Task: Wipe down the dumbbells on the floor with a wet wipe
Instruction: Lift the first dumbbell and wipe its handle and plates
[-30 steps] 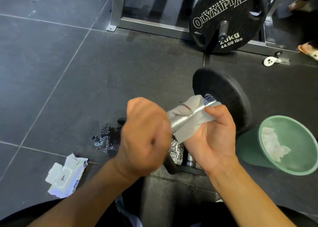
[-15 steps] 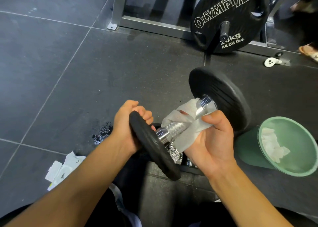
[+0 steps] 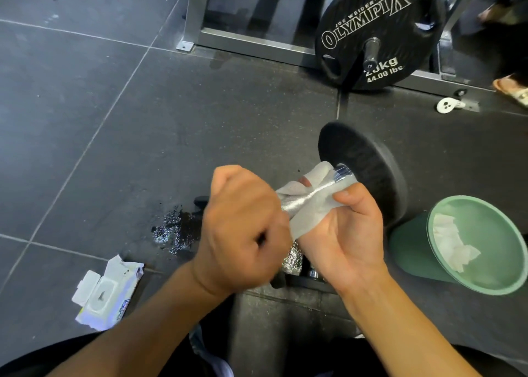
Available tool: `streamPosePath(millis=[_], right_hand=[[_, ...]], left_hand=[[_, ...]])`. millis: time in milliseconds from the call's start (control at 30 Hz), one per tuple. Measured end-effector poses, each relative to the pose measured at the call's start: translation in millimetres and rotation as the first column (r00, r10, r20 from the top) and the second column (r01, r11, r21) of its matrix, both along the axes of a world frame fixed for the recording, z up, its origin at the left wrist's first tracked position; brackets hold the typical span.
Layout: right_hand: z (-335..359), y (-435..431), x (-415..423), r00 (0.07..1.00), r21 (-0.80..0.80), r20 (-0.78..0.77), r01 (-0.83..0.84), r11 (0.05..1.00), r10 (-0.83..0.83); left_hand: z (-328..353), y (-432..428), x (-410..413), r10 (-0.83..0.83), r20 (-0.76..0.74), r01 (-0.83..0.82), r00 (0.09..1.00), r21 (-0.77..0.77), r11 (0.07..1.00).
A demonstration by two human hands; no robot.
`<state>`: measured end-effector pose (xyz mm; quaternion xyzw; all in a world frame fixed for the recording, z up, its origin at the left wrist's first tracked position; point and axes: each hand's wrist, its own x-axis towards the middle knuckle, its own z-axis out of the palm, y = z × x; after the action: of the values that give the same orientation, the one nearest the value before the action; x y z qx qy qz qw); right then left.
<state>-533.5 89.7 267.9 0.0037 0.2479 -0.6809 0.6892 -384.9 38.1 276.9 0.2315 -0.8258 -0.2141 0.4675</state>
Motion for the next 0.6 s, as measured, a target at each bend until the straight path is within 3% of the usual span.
streamPosePath(millis=[67, 133, 200, 267, 300, 333, 400, 500, 600], right_hand=[[-1.7, -0.2, -1.9, 0.999, -0.006, 0.036, -0.016, 1.000, 0.017], [-1.0, -0.2, -2.5, 0.998, -0.016, 0.055, -0.021, 1.000, 0.022], [-0.4, -0.1, -3.1, 0.999, -0.024, 0.049, 0.003, 1.000, -0.002], [0.4, 1.5, -4.0, 0.999, -0.013, 0.035, 0.015, 1.000, -0.015], [-1.4, 3.1, -5.1, 0.999, -0.016, 0.035, 0.006, 1.000, -0.006], [-2.5, 4.4, -5.3, 0.999, -0.031, 0.041, -0.008, 1.000, 0.009], [-2.7, 6.4, -4.8, 0.997, -0.046, 0.058, -0.048, 0.998, 0.051], [-1.4, 7.7, -0.8, 0.991, -0.070, 0.080, -0.103, 0.992, 0.108], [-1.6, 10.0, 2.8, 0.982, -0.153, 0.065, -0.168, 0.974, 0.180]], left_hand=[[-2.2, 4.4, -4.0, 0.016, 0.074, 0.000, 0.997, -0.214, 0.977], [-4.6, 1.1, -4.6, 0.024, 0.067, -0.007, 0.997, -0.229, 0.973], [-7.2, -7.0, -0.3, 0.037, 0.037, -0.034, 0.999, -0.075, 0.997], [-7.0, -13.9, 0.3, 0.082, -0.042, -0.068, 0.996, 0.268, 0.961], [-5.8, -17.0, -0.8, 0.135, -0.125, -0.054, 0.983, 0.509, 0.859], [-4.8, -20.8, -2.5, 0.218, -0.219, 0.007, 0.951, 0.720, 0.693], [-7.6, -32.7, -3.1, 0.405, -0.317, 0.173, 0.858, 0.920, 0.352], [-22.1, -49.3, 4.3, 0.474, -0.267, 0.323, 0.839, 0.946, -0.039], [-39.7, -49.6, 10.5, 0.480, -0.212, 0.382, 0.851, 0.877, -0.291]])
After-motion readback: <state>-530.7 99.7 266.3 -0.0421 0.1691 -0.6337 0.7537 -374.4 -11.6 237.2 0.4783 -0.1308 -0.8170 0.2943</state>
